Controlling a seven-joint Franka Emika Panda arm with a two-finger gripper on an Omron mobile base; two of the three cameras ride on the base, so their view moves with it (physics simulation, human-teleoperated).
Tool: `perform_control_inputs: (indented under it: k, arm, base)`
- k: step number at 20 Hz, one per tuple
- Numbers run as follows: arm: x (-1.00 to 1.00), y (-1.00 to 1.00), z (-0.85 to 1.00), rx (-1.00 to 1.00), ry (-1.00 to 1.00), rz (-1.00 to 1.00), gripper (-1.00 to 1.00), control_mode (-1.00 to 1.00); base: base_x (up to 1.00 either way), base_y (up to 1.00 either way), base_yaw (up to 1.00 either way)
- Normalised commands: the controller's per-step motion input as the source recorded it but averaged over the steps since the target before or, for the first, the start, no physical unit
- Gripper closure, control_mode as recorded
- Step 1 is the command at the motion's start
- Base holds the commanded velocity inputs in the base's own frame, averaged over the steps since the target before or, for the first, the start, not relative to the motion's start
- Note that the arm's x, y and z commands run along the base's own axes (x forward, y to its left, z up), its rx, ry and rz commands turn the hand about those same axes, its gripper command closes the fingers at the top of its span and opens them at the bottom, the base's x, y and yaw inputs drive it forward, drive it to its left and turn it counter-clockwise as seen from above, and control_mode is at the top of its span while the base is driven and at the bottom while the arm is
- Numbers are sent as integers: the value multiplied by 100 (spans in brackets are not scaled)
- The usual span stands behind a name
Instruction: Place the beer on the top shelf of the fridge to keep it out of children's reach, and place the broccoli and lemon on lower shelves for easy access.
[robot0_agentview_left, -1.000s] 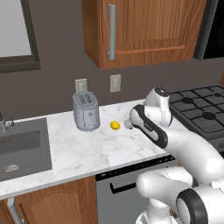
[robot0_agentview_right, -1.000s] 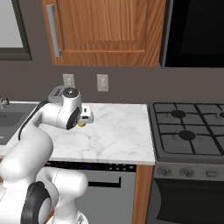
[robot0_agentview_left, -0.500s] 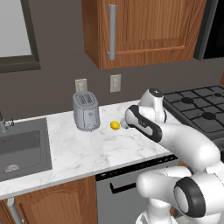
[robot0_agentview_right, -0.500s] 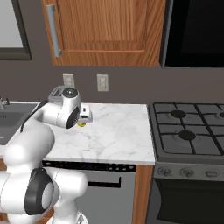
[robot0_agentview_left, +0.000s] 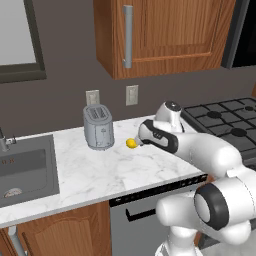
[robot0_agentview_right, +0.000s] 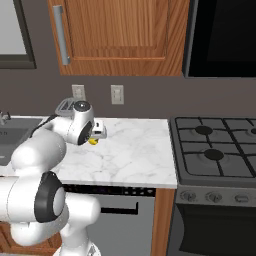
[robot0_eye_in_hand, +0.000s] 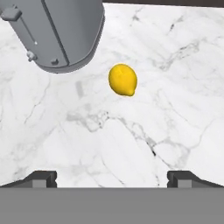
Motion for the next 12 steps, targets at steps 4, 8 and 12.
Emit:
perform_control_inputs:
  k: [4, 8, 12]
  arm:
    - [25, 4, -16, 0, 0, 0, -100, -100]
    - [23, 6, -22, 0, 0, 0, -100, -100]
    - [23, 8, -24, 0, 0, 0, -100, -100]
  base:
    - [0, 0, 0]
    - [0, 0, 0]
    - [0, 0, 0]
